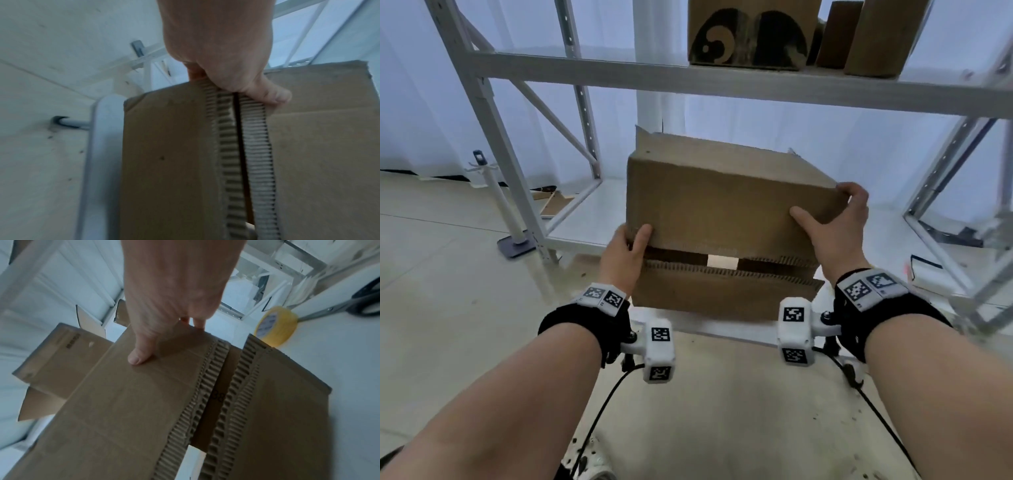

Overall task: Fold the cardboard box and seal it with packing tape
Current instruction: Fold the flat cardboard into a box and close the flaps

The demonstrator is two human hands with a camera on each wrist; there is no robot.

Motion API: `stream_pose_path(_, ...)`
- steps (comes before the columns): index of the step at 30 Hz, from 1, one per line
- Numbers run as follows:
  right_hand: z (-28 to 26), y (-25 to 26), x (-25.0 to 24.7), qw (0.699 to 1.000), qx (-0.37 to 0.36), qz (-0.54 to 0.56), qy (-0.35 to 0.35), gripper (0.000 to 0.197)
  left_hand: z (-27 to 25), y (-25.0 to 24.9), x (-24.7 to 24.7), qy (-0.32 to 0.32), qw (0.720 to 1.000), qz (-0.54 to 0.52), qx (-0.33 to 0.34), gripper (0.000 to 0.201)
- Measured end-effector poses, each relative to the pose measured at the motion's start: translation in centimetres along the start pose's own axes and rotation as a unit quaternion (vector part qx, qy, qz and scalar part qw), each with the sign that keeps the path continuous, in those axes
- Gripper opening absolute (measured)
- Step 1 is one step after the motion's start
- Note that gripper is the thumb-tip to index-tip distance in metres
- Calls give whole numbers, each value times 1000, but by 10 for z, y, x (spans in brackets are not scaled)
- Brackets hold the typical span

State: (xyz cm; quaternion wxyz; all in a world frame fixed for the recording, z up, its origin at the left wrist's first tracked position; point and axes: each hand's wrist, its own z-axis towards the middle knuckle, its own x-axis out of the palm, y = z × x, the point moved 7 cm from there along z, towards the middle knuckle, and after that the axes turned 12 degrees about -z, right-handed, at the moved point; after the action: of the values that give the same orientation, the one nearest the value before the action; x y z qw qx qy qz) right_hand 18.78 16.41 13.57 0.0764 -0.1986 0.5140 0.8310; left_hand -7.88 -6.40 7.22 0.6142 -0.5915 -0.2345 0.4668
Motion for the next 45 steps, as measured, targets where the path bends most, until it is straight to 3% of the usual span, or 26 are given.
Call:
stream_pose_path(3,-16,-20,6,999,-6,-41,25,78,-15,39,19,14,997,-49,-59,52)
stream_pose_path(6,-23,-57,16,996,70,-16,51,94,-15,52,22,2,995,-83,-56,56)
stream_pose_path(11,-39,-98,35,978,149,0,143,91,-10,48,20,50,996,-66,-43,53)
stream_pose_path(15,-51,-114,46,962,201,35,179,77,-20,62,22,90,987,-84,-99,52)
stream_pose_path(17,-51,-110,45,966,193,36,165,75,-29,67,27,113,983,-55,-135,55)
stream_pose_path(19,-47,-103,41,979,156,24,126,74,-41,86,29,148,966,44,-208,65)
stream_pose_path(21,-45,-98,39,986,131,12,99,72,-55,111,25,190,925,136,-300,80)
stream_pose_path(23,-46,-95,39,988,123,1,90,72,-66,122,23,207,903,165,-339,91)
stream_pose_path(26,-49,-96,38,988,125,-7,93,72,-61,119,27,167,935,165,-268,83)
stream_pose_path(28,-51,-96,37,987,127,-7,101,72,-55,113,29,106,963,62,-239,72)
stream_pose_path(31,-53,-96,36,985,130,-10,114,72,-49,98,26,68,972,-83,-208,71)
stream_pose_path(33,-53,-97,35,983,135,-7,123,73,-45,88,22,70,979,-115,-152,78)
stream_pose_path(37,-54,-98,36,984,135,-3,121,70,-40,77,23,97,989,-84,-72,70)
stream_pose_path(41,-56,-104,41,984,141,-3,113,69,-25,79,16,59,998,-6,-32,49)
stream_pose_path(45,-59,-117,50,981,154,-12,119,62,-9,86,15,53,997,59,0,54)
